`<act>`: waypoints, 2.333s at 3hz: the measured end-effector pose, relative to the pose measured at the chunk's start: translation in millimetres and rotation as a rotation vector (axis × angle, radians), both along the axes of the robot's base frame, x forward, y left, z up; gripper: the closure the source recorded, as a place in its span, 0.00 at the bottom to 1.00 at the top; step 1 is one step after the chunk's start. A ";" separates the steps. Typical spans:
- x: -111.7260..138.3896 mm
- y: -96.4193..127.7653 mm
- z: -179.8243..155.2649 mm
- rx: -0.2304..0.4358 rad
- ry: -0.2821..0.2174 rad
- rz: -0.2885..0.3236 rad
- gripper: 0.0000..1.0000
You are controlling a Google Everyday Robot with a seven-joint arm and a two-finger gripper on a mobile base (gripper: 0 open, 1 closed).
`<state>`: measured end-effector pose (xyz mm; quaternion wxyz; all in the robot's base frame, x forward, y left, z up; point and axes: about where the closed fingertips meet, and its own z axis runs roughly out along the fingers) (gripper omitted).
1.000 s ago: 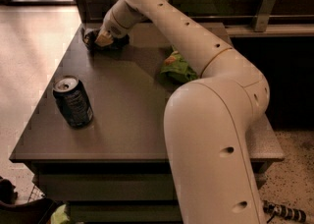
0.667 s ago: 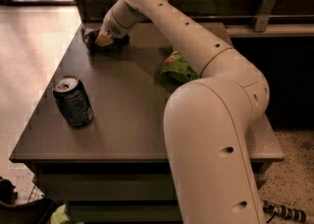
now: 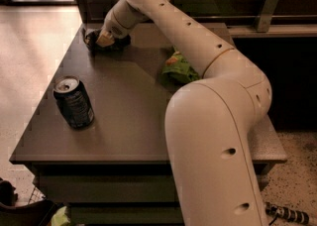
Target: Pick blue chip bag
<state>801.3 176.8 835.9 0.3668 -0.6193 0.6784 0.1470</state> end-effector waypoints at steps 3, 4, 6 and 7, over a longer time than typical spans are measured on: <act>-0.1 0.1 0.3 0.000 0.000 0.000 1.00; -0.1 0.1 0.4 0.000 0.000 0.000 1.00; -0.9 2.2 42.4 -0.049 -0.066 -0.025 1.00; -7.2 0.7 104.5 -0.110 -0.171 -0.067 1.00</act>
Offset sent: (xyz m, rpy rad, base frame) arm -0.0987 -0.0532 0.2175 -0.0720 -0.4138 -0.0676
